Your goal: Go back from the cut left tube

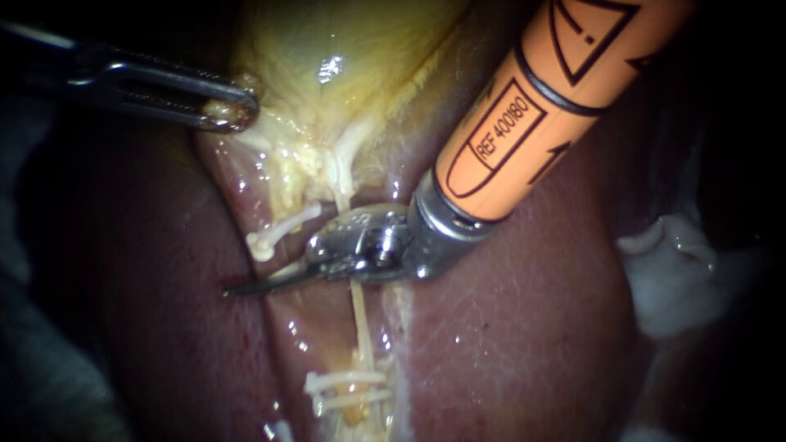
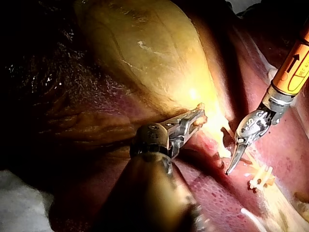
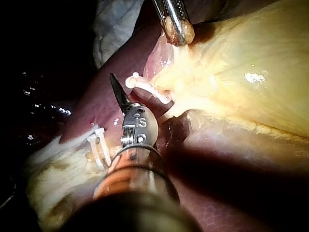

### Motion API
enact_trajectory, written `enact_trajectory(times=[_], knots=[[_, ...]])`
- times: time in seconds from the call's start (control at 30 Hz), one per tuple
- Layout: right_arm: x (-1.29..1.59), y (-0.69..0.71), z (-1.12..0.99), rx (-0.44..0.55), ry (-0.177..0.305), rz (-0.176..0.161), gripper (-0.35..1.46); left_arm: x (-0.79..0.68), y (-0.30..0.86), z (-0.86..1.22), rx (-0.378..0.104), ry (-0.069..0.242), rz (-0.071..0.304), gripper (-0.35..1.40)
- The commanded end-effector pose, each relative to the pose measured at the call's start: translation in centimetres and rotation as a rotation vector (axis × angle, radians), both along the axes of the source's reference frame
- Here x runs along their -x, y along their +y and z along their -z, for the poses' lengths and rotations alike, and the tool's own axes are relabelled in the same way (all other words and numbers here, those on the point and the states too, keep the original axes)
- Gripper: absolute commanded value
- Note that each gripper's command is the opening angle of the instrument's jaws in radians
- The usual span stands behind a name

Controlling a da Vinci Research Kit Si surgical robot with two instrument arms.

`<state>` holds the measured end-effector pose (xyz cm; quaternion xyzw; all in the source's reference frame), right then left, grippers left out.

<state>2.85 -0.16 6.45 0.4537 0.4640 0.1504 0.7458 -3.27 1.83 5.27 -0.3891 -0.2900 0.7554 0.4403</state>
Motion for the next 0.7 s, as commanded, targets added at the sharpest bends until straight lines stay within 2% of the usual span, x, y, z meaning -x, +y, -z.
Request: enact_trajectory(times=[0.03, 0.07, 0.1, 0.17, 0.2, 0.43, 0.47, 0.5, 0.57, 0.6, 0.67, 0.7], knots=[[0.00, 0.00, 0.01, -0.003, -0.003, -0.001, -0.10, 0.00, 0.00, -0.01, 0.000, 0.000, 0.000, -0.35], [0.00, 0.00, 0.01, -0.008, -0.006, -0.002, 0.41, 0.00, 0.00, -0.01, 0.000, 0.000, -0.001, -0.35], [0.00, 0.00, 0.02, -0.020, -0.009, -0.003, 0.67, 0.00, 0.00, -0.01, 0.000, 0.000, -0.001, -0.35], [-0.01, -0.02, 0.03, -0.043, 0.001, -0.017, 1.03, 0.00, 0.00, -0.01, 0.000, 0.000, -0.001, -0.35], [-0.01, -0.02, 0.04, -0.057, 0.004, -0.024, 1.11, 0.00, 0.00, -0.01, 0.000, 0.000, -0.001, -0.35], [0.01, -0.09, 0.13, -0.072, 0.004, -0.035, 1.35, -0.01, 0.01, -0.03, 0.000, 0.000, -0.001, -0.35], [0.08, -0.10, 0.18, -0.065, -0.002, -0.052, 1.36, -0.01, 0.01, -0.03, 0.000, 0.000, -0.001, -0.35], [0.14, -0.11, 0.22, -0.057, -0.010, -0.072, 1.36, -0.01, 0.01, -0.03, 0.000, 0.000, -0.001, -0.35], [0.31, -0.11, 0.33, -0.023, -0.030, -0.133, 1.38, -0.01, 0.02, -0.04, 0.001, 0.000, -0.001, -0.35], [0.44, -0.09, 0.41, 0.032, -0.038, -0.183, 1.40, -0.01, 0.02, -0.04, 0.001, 0.000, -0.001, -0.35], [0.66, -0.05, 0.53, 0.125, -0.049, -0.250, 1.43, -0.02, 0.02, -0.04, 0.001, 0.000, -0.001, -0.35], [0.80, 0.00, 0.61, 0.180, -0.051, -0.272, 1.43, -0.02, 0.02, -0.04, 0.001, -0.001, -0.001, -0.35]])
